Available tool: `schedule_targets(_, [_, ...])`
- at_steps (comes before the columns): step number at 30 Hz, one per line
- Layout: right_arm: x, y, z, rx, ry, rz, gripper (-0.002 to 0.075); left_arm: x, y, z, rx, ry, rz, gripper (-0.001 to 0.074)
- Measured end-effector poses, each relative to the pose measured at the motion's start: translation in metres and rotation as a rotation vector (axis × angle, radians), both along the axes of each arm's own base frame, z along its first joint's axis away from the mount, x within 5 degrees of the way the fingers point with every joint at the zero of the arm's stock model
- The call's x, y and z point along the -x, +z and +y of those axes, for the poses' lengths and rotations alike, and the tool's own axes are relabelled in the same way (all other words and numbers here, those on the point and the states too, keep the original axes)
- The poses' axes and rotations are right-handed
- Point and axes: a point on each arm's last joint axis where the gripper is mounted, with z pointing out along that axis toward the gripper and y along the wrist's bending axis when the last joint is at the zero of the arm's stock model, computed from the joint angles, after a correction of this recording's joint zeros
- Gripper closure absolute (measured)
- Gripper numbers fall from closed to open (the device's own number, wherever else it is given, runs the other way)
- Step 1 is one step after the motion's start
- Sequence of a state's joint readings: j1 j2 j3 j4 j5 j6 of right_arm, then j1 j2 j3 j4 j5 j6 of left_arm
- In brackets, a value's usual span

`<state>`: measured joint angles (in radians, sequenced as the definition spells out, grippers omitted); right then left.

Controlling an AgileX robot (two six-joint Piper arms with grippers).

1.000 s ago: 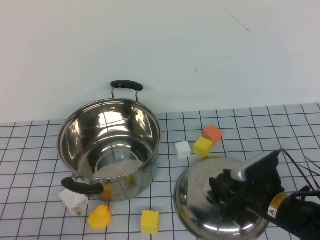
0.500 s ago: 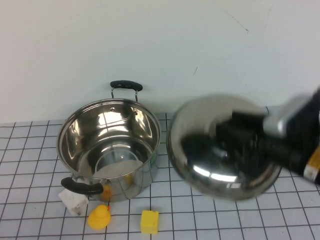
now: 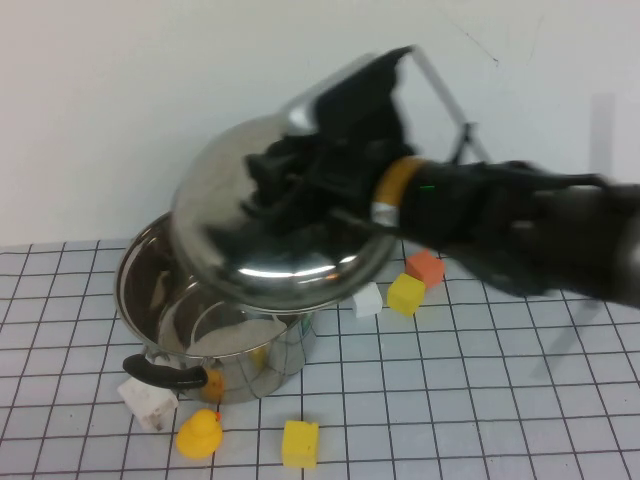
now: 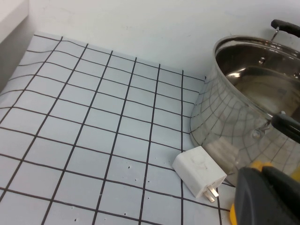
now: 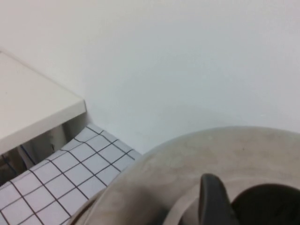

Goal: Cover the pot
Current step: Place the pot lid on the pot

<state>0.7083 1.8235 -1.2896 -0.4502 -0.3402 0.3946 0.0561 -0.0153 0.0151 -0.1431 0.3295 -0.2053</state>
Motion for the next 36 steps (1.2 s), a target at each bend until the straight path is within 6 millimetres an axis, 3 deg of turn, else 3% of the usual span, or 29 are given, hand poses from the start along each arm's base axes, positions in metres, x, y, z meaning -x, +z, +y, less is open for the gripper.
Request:
schedule_targets(7, [-0.038,-0.051,0.053,0.02,0.006,0.065,0.0385,0.0,0.0,0.0,0.0,0.0,0.0,0.0738])
schedule_targets(14, [-0.045,-0.075,0.075,0.007,-0.001,0.12,0.0385,0.0,0.0,0.0,0.0,0.0,0.0,0.0738])
schedule_targets(36, [-0.045,-0.085,0.083,-0.001,-0.038,0.197,0.0385,0.0,0.0,0.0,0.003,0.001,0.0,0.0738])
